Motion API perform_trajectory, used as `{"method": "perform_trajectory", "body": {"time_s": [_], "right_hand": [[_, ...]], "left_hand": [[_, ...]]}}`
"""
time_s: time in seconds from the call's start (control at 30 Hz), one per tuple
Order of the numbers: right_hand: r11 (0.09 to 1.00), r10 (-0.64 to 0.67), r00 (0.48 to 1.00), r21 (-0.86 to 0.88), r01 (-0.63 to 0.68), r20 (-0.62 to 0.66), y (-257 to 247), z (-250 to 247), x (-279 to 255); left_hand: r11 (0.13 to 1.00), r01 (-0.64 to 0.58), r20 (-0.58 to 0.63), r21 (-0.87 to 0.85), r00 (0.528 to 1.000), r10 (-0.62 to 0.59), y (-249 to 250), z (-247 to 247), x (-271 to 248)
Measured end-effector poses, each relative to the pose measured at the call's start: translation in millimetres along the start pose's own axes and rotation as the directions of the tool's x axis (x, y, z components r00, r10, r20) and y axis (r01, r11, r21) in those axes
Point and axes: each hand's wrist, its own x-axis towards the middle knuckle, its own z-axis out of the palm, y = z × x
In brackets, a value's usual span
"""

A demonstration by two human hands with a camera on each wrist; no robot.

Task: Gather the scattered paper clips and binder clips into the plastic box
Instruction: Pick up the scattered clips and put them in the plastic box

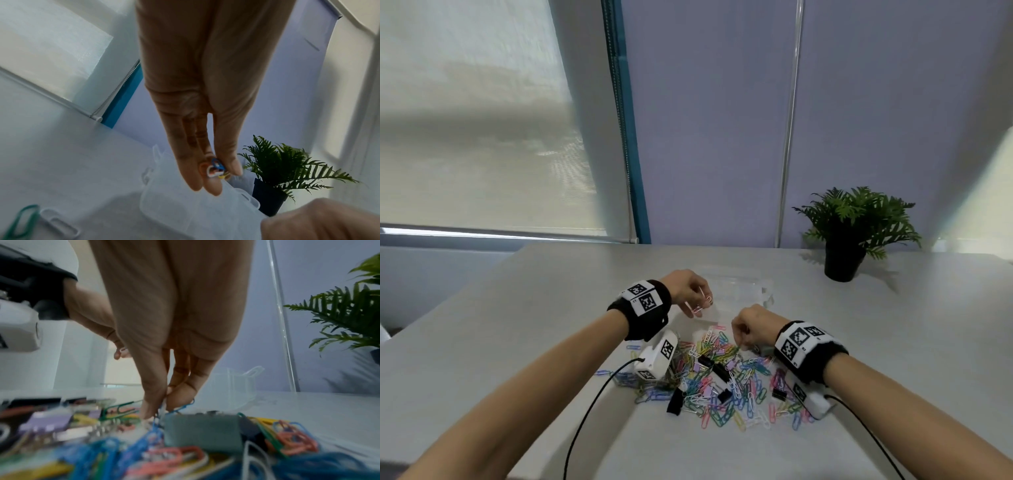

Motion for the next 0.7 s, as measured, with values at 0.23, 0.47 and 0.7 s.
{"method": "perform_trajectory", "body": {"time_s": [0.23,0.47,0.7], "right_hand": [[0.897,-0.007,0.986,0.435,0.08,-0.166,6,-47,-4],[0.789,0.18,0.925,0.61,0.068,-0.335,12,-78,39],[0.91,0.174,0.934,0.412,-0.033,-0.311,14,-57,58]], "left_hand": [[0.999,0.03,-0.073,0.04,0.997,-0.027,4,-13,26],[0.991,0.131,-0.171,-0.028,0.976,-0.134,-1,-5,58],[0.99,0.033,-0.194,0.14,0.981,-0.005,-6,-17,36]]}}
